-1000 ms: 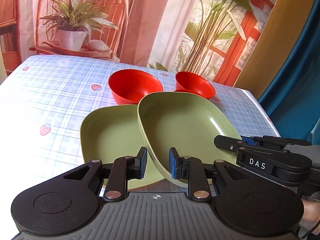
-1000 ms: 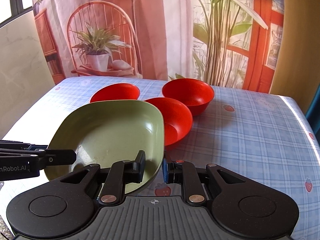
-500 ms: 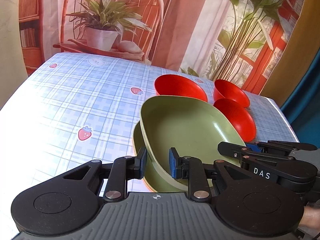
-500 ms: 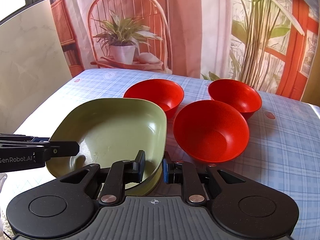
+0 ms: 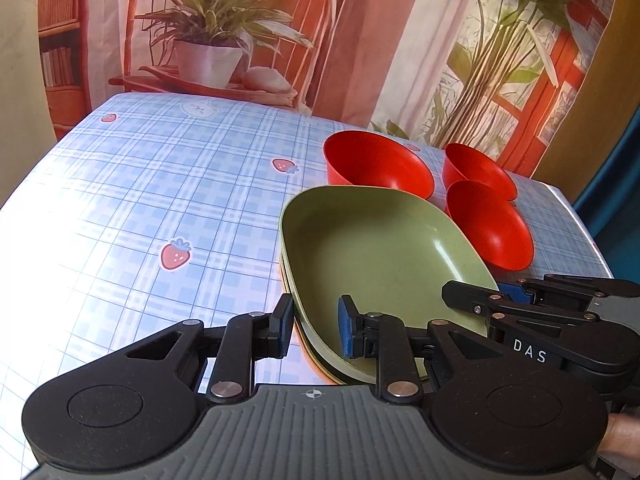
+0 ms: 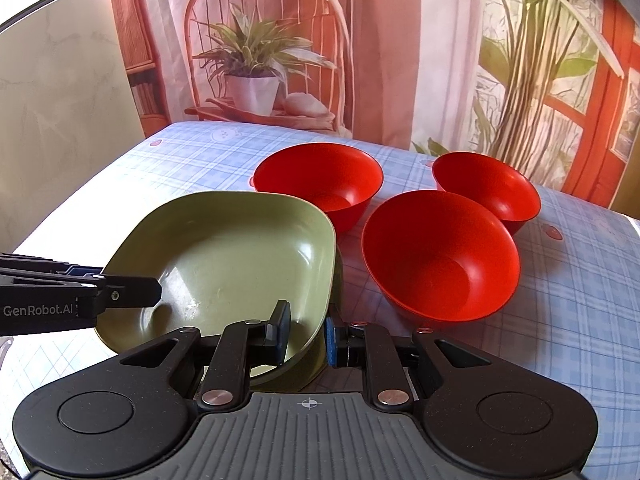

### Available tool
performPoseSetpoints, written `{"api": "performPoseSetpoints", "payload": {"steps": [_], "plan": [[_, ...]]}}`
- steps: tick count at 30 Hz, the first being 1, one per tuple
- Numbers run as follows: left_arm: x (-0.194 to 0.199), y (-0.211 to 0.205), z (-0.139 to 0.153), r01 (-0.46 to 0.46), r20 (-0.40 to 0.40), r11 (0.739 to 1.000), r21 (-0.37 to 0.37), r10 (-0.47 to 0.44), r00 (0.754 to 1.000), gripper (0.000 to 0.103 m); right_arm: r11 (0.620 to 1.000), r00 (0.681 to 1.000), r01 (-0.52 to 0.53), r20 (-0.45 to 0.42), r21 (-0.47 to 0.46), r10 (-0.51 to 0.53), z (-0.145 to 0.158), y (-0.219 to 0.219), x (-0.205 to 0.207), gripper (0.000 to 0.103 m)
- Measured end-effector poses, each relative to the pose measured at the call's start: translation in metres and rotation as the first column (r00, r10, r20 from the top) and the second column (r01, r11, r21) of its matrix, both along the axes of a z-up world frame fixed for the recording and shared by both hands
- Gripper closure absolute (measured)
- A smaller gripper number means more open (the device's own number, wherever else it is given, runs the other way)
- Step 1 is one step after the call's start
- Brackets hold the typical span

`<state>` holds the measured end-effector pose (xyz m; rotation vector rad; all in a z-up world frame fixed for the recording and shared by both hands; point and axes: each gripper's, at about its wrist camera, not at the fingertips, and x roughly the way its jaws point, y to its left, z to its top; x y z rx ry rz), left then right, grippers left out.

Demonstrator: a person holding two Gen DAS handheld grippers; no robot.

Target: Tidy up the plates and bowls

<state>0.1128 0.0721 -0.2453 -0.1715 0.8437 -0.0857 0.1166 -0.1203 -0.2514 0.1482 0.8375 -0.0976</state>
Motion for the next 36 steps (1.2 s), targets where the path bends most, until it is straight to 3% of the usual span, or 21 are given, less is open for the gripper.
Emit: {"api": "performPoseSetpoints", "payload": {"steps": [36], "plan": [[0.0028, 0.0057, -0.0004, -0.010, 0.002, 1.000, -0.009, 0.010, 1.000, 0.076, 0.997, 0.999, -0.031, 0.025, -0.070, 0.033, 0.0019, 0.0074, -0.0045, 0.087]]}}
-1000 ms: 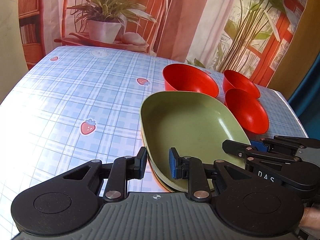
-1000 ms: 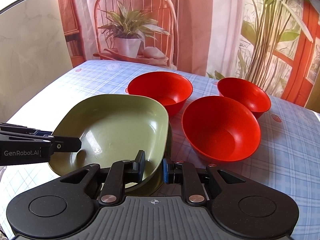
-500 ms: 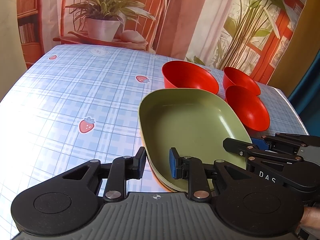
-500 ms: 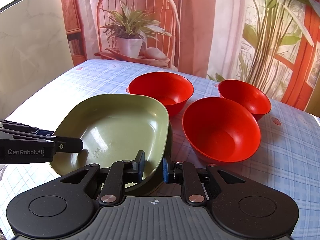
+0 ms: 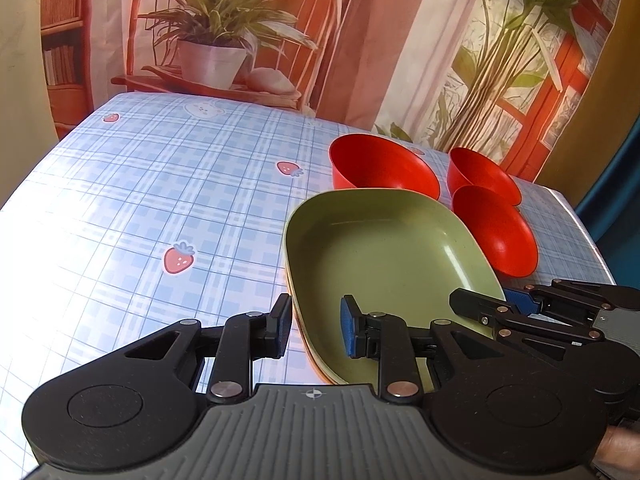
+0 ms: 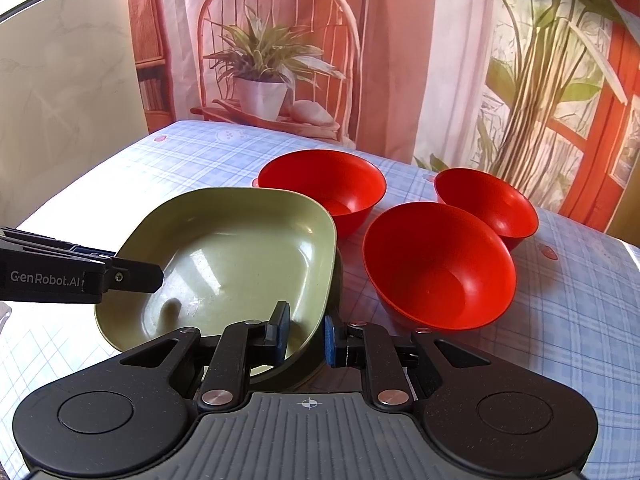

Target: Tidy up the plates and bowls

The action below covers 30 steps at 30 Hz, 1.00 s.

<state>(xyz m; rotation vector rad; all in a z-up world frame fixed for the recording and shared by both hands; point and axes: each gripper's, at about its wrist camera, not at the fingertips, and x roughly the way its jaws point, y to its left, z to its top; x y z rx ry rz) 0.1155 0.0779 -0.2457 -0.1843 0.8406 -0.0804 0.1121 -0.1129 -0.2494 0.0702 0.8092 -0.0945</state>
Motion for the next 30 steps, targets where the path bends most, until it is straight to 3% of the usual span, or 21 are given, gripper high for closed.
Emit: {"api": "performPoseSetpoints", "payload": {"steps": [10, 13, 23, 30], "plan": [[-0.001, 0.001, -0.003, -0.015, -0.009, 1.000, 0.003, 0.015, 1.000, 0.076, 1.000, 1.000, -0.006, 0.008, -0.029, 0.007, 0.002, 0.003, -0.002, 0.088], [-0.001, 0.000, -0.003, -0.014, -0.010, 1.000, 0.006, 0.014, 1.000, 0.076, 0.998, 1.000, 0.007, 0.006, -0.056, -0.006, 0.003, 0.003, -0.003, 0.083], [-0.003, -0.003, 0.000, -0.014, -0.004, 1.000, 0.011, 0.014, 1.000, 0.075, 0.999, 1.000, 0.026, 0.006, -0.037, -0.026, 0.003, -0.002, -0.009, 0.081], [-0.007, -0.008, 0.010, -0.007, 0.018, 1.000, 0.023, 0.007, 1.000, 0.069, 0.998, 0.998, 0.054, 0.032, -0.015, -0.053, 0.010, -0.008, -0.019, 0.081]]}}
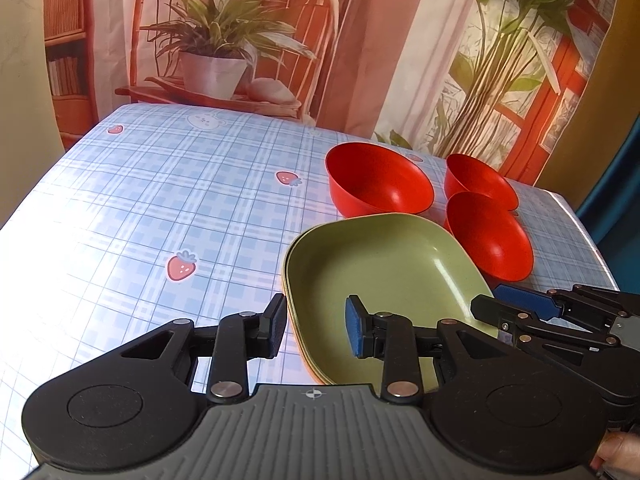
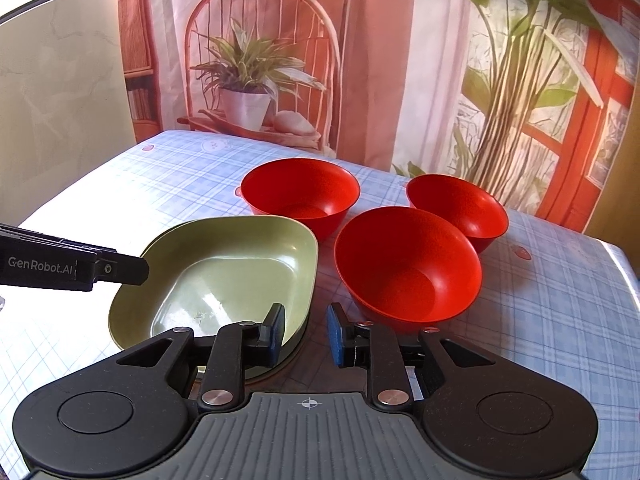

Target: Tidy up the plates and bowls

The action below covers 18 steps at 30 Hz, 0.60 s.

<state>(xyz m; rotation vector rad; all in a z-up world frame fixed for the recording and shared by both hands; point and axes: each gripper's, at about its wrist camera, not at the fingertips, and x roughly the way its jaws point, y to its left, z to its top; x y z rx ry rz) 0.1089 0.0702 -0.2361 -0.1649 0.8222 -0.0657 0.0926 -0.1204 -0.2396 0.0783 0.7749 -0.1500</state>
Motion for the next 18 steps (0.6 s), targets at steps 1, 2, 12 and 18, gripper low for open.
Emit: {"api": "performPoseSetpoints", "payload": {"steps": [1, 2, 12, 18], "plan": [[-0.001, -0.001, 0.001, 0.001, 0.000, 1.000, 0.000, -0.001, 1.000, 0.069, 1.000, 1.000, 0.007, 0.005, 0.004, -0.007, 0.001, -0.001, -0.002, 0.080], [-0.001, -0.002, 0.002, 0.003, 0.001, 1.000, 0.000, -0.003, 1.000, 0.069, 1.000, 1.000, 0.013, 0.010, 0.009, -0.013, 0.002, -0.002, -0.004, 0.078], [-0.007, -0.018, 0.012, 0.038, 0.014, 0.999, 0.018, -0.038, 0.999, 0.069, 0.997, 0.997, 0.057, 0.052, 0.042, -0.059, 0.012, -0.013, -0.027, 0.075], [-0.010, -0.024, 0.017, 0.048, 0.024, 0.998, 0.030, -0.049, 0.999, 0.066, 0.993, 0.992, 0.092, 0.075, 0.067, -0.097, 0.017, -0.024, -0.039, 0.075]]}}
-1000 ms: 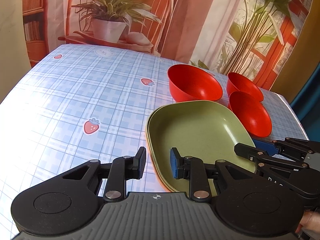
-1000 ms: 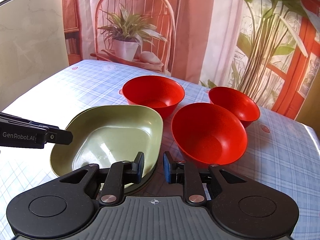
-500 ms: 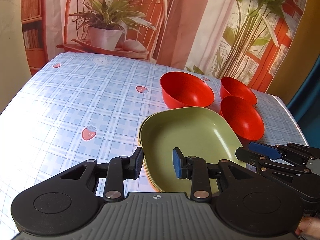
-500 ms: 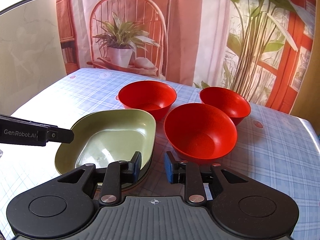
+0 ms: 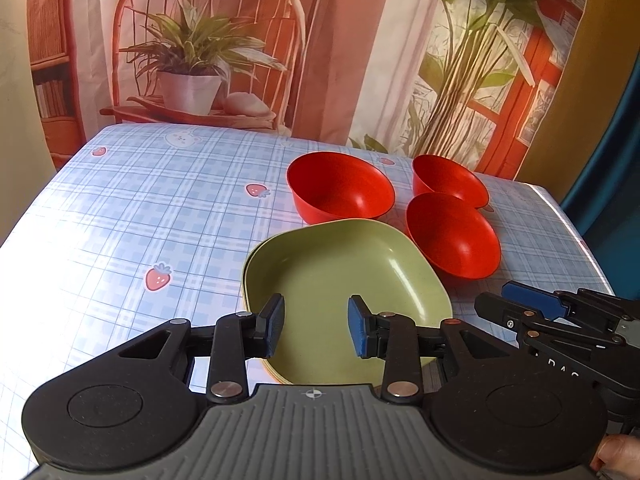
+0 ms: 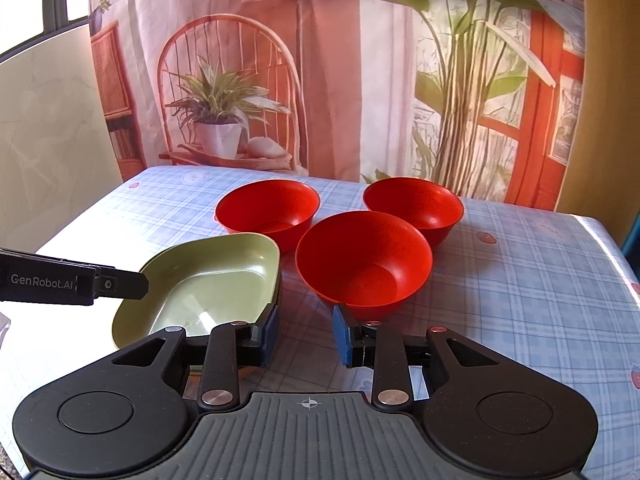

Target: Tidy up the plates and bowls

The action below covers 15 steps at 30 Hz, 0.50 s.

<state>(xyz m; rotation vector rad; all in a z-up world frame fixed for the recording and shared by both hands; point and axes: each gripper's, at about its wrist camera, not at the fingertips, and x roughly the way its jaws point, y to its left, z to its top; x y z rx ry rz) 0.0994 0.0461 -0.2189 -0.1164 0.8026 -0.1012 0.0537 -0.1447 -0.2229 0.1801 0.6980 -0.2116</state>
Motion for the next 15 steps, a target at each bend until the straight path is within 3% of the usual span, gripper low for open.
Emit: {"api": "performPoseSetpoints", "payload": {"steps": [5, 12, 15], "plan": [[0.000, -0.004, 0.001, 0.003, 0.002, 1.000, -0.010, -0.003, 1.000, 0.064, 1.000, 1.000, 0.025, 0.012, 0.017, -0.025, 0.001, -0.009, -0.007, 0.075], [-0.001, -0.009, 0.006, 0.014, 0.037, 1.000, -0.001, -0.014, 0.999, 0.050, 0.999, 0.999, 0.033, 0.021, 0.023, -0.034, 0.002, -0.018, -0.012, 0.074], [0.000, -0.011, 0.011, 0.014, 0.062, 1.000, 0.006, -0.015, 0.998, 0.041, 0.999, 0.999, 0.029, 0.020, 0.020, -0.029, 0.003, -0.023, -0.011, 0.069]]}}
